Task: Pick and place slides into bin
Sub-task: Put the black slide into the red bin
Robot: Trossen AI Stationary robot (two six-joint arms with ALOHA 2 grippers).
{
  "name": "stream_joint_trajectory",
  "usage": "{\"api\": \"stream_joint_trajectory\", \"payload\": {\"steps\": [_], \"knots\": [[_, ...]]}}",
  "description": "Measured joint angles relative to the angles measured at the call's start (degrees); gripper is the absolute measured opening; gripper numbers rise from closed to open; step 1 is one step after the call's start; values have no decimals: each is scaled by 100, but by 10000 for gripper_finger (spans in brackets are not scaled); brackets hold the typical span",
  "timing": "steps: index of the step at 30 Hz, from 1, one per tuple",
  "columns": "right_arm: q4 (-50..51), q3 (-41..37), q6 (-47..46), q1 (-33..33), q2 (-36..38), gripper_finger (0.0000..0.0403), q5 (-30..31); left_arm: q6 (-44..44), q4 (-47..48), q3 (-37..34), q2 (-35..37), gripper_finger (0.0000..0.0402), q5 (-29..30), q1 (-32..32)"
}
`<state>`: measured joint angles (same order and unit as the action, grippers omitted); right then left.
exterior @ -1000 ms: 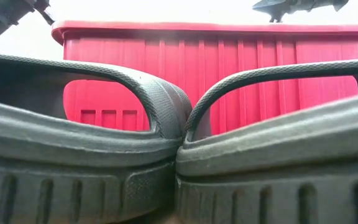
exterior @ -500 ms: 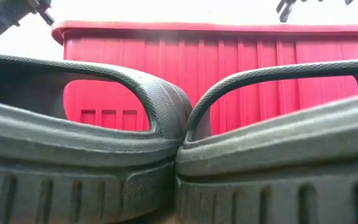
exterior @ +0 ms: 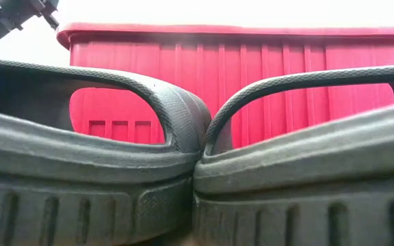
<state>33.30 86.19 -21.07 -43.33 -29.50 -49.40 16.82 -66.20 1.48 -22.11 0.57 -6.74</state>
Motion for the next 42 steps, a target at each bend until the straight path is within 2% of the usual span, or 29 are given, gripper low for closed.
{"api": "stream_joint_trajectory", "payload": {"steps": [2,4,7,11,14,18,20,24,30,32,34,38,42], "knots": [[968,485,161,-231,-119,0,-125,0,91,0,0,21,121,1],[1771,865,312,-483,-264,0,-522,-43,182,0,0,21,224,0],[2520,1312,554,-863,-500,0,-1030,-193,289,1,0,21,310,0],[2695,1918,1391,-1562,-681,0,-1053,-323,348,2,0,21,312,0],[2684,2343,1612,-2146,-850,0,-1174,-423,351,2,0,21,359,1],[2778,2749,1569,-2987,-1065,0,-2174,-472,376,2,0,21,503,0],[2898,2848,1524,-3143,-1086,0,-2193,-472,455,2,0,21,550,0],[2788,2872,1476,-3221,-1087,0,-2128,-472,665,2,0,21,554,0],[823,2882,916,-3151,-1489,0,-2259,-470,822,2,0,21,556,0],[774,2867,738,-3058,-1850,0,-2551,-470,824,2,0,21,554,1],[1312,2719,974,-2867,-2190,0,-2707,-470,822,2,0,21,556,0],[3142,1955,2768,-2096,-2562,0,-2697,-303,820,2,0,21,551,0],[5062,1463,4583,-1513,-2597,0,-1546,-101,820,2,0,21,551,0]]}}
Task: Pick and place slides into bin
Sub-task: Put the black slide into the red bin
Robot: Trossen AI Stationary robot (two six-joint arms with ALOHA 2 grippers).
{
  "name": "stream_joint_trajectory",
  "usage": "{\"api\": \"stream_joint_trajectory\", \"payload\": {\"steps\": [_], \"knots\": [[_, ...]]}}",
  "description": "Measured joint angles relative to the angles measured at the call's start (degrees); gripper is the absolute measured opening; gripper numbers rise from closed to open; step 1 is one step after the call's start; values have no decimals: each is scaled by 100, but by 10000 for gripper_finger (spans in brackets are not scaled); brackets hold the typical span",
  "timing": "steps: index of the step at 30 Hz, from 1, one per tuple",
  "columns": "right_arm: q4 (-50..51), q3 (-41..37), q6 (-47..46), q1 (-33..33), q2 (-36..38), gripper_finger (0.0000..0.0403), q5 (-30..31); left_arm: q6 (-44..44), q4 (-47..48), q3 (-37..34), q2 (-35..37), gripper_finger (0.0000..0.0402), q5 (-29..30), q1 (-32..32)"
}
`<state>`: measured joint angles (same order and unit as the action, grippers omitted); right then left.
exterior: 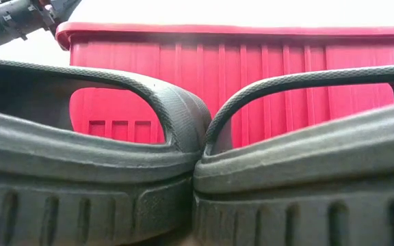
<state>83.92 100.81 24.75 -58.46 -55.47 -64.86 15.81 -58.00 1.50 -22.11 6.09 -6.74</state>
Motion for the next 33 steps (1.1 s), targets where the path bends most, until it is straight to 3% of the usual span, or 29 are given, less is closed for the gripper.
{"api": "stream_joint_trajectory", "payload": {"steps": [2,5,12,17,20,24,27,30,33], "knots": [[626,-73,557,230,86,0,203,-30,-2,0,0,21,-2,0],[438,-232,340,476,213,0,207,-109,-2,0,2,21,36,2],[-1567,-522,-1086,479,1277,0,916,-581,90,0,0,21,529,0],[-3914,-1905,-2596,260,2405,0,2518,-715,87,0,2,21,649,0],[-4162,-2759,-2774,283,2800,0,2853,-713,89,0,1,21,649,0],[-4078,-3743,-2669,304,2471,0,2877,-627,83,0,2,21,665,0],[-5186,-4322,-2810,304,2111,0,2617,-457,81,0,2,21,714,0],[-7489,-4626,-3750,321,1700,0,1862,-306,81,0,2,21,741,1],[-9481,-4657,-4923,466,1255,0,1662,-195,79,0,0,21,752,0]]}}
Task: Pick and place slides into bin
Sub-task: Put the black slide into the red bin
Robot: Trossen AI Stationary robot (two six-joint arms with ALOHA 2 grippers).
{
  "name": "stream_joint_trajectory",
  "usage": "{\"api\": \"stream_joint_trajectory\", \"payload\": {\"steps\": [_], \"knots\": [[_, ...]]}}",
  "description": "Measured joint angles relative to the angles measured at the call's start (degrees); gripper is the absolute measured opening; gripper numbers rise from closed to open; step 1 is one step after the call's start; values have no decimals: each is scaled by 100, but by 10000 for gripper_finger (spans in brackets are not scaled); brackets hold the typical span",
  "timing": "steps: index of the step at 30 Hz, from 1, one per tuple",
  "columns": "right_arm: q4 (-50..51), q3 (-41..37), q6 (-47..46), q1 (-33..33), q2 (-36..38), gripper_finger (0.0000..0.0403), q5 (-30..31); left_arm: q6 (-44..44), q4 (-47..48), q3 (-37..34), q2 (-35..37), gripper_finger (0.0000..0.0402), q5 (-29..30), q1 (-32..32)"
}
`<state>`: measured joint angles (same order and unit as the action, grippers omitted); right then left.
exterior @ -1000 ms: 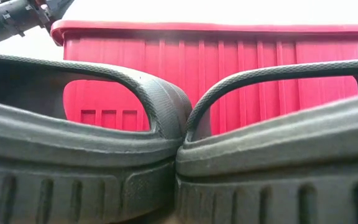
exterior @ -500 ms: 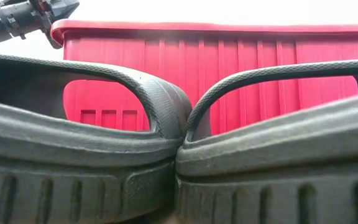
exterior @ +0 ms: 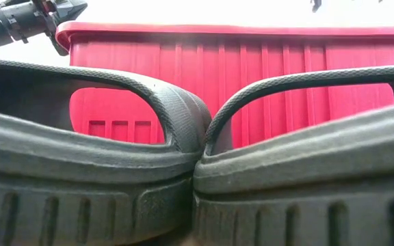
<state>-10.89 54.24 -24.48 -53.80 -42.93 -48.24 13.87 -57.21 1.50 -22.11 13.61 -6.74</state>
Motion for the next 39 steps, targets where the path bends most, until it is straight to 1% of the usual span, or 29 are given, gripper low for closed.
{"api": "stream_joint_trajectory", "payload": {"steps": [2,4,6,8,12,15,17,18,20,23,25,27,28,31,34,36,38,39], "knots": [[-749,13,-603,237,-303,0,-7,15,0,0,1,21,0,0],[-1019,11,-1003,634,-635,0,-3,14,0,0,0,21,0,0],[-1104,-1,-1133,1234,-967,0,21,2,1,0,1,21,0,0],[-1171,-19,-1060,1868,-1179,0,28,-4,1,0,2,21,0,1],[-1295,-13,-875,2894,-1123,0,4,-53,11,0,0,21,0,2],[-877,-204,-696,3624,-737,0,262,-181,11,0,2,21,2,0],[-276,-457,-546,4128,-275,0,710,-217,12,0,1,21,2,0],[44,-617,-485,4386,-7,0,1083,-219,11,0,2,21,2,0],[465,-1025,-547,4971,522,0,2157,-219,13,0,1,21,3,2],[269,-1562,-672,6148,1128,0,3837,-218,13,0,2,21,2,2],[256,-1663,-485,7061,1319,0,4814,-216,15,0,2,21,2,2],[381,-1575,-361,7872,1292,0,5589,-216,17,0,0,21,2,0],[531,-1485,-343,8228,1161,0,5908,-216,17,0,1,21,2,0],[1246,-1179,-439,9139,616,0,6653,-216,30,0,0,21,2,1],[2038,-501,-480,9712,57,0,7227,-216,57,0,0,21,2,0],[2867,91,-555,9938,-288,0,7377,-216,101,0,2,21,2,2],[3927,589,-775,10053,-531,0,7355,-216,249,0,2,21,2,0],[4342,795,-882,10070,-632,0,7250,-214,357,0,1,21,2,0]]}}
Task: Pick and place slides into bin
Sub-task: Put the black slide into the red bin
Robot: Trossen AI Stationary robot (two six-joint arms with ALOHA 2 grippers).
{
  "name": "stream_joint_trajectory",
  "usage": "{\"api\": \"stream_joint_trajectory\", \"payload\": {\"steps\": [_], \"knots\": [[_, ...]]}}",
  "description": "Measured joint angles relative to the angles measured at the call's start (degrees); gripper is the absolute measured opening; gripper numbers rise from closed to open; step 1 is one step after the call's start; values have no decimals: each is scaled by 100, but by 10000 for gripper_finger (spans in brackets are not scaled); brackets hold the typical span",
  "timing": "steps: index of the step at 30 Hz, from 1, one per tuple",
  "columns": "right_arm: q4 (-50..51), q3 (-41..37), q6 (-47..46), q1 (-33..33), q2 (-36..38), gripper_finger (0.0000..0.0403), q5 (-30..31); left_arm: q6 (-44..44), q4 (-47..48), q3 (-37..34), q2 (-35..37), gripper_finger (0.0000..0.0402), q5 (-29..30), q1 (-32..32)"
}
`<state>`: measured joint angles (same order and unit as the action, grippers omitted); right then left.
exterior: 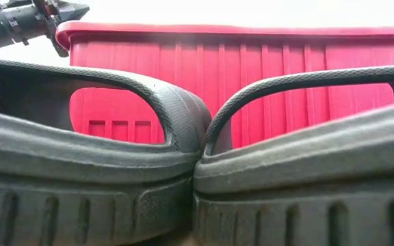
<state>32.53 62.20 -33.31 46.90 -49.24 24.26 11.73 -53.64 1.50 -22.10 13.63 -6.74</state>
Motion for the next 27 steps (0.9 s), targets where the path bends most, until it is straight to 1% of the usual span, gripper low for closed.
{"api": "stream_joint_trajectory", "payload": {"steps": [2,3,7,12,17,20,23,27], "knots": [[564,297,-112,5,-81,0,-341,16,198,0,-1,21,0,1],[690,387,-111,4,-77,0,-502,56,306,0,1,21,1,0],[647,435,-109,6,13,0,-1088,236,494,0,-1,21,0,2],[247,433,-202,4,-149,0,-1245,64,519,0,-1,21,0,1],[116,426,-289,-141,-709,6,-1230,109,544,0,-1,21,-2,2],[-103,424,-481,-369,-1029,27,-1203,246,544,0,-1,21,-2,2],[-178,426,-646,-527,-1310,58,-1269,229,559,0,-1,21,-4,1],[-78,424,-969,-659,-1548,99,-1895,234,560,0,-1,21,-6,0]]}}
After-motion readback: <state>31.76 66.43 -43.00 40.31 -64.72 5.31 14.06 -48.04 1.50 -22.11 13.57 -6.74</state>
